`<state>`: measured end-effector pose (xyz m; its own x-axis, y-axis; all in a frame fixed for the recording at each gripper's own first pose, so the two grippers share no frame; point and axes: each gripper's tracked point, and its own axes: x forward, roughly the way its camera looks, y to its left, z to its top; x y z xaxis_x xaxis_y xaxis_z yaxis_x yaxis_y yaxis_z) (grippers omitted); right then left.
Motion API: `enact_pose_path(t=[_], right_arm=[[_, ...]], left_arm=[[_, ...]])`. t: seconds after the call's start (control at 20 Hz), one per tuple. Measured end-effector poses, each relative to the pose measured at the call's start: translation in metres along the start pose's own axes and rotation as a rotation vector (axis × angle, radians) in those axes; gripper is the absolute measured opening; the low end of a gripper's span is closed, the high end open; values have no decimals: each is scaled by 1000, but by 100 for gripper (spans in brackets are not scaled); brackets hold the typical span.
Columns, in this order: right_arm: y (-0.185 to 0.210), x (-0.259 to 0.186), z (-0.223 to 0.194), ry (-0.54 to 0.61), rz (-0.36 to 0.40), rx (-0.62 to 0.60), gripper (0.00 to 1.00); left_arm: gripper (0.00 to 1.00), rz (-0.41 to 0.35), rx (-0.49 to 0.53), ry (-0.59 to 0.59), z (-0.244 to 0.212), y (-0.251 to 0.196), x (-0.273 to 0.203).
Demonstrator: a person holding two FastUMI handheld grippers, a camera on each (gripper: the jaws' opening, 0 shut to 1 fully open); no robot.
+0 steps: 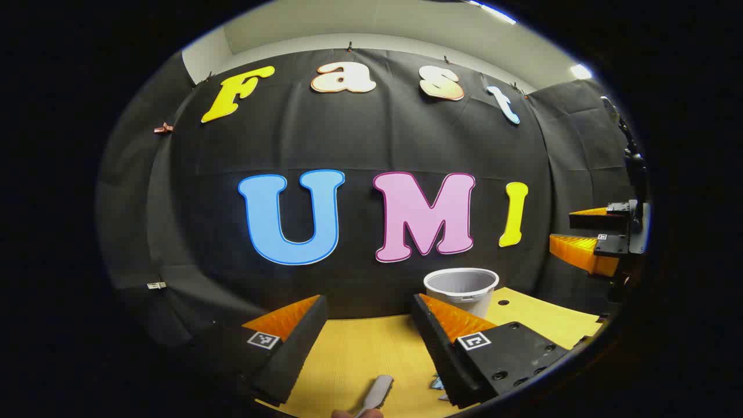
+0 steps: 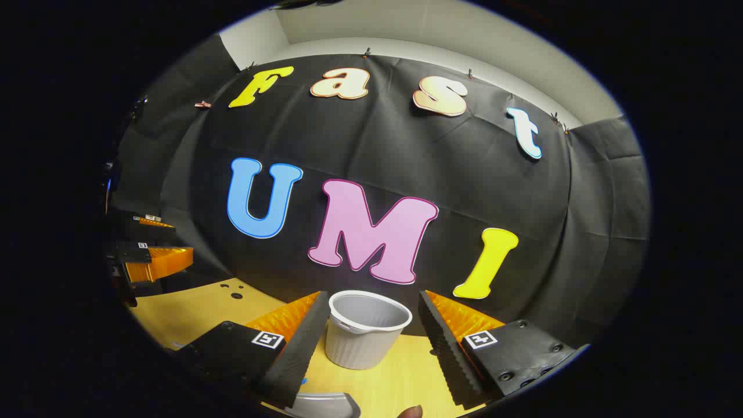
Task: Pick up the small broom and dustpan from the desktop, sweep the trash into the dustpan with the broom, and then empty the trash into the garbage bin.
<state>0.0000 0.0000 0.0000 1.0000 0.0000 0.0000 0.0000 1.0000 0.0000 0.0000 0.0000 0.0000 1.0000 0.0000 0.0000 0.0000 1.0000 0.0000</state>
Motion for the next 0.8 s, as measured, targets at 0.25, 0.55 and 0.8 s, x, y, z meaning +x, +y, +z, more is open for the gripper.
enact_pose_path(t=[0.25, 0.55, 0.8], right_arm=[[0, -1, -4, 9, -4, 22, 96], [1, -5, -22, 70, 32, 34, 96], [-1, -13, -37, 120, 56, 50, 96]], left_arm=[[95, -5, -3, 11, -3, 0, -1], [95, -12, -1, 16, -5, -1, 0], [95, -11, 10, 26, -13, 1, -2]])
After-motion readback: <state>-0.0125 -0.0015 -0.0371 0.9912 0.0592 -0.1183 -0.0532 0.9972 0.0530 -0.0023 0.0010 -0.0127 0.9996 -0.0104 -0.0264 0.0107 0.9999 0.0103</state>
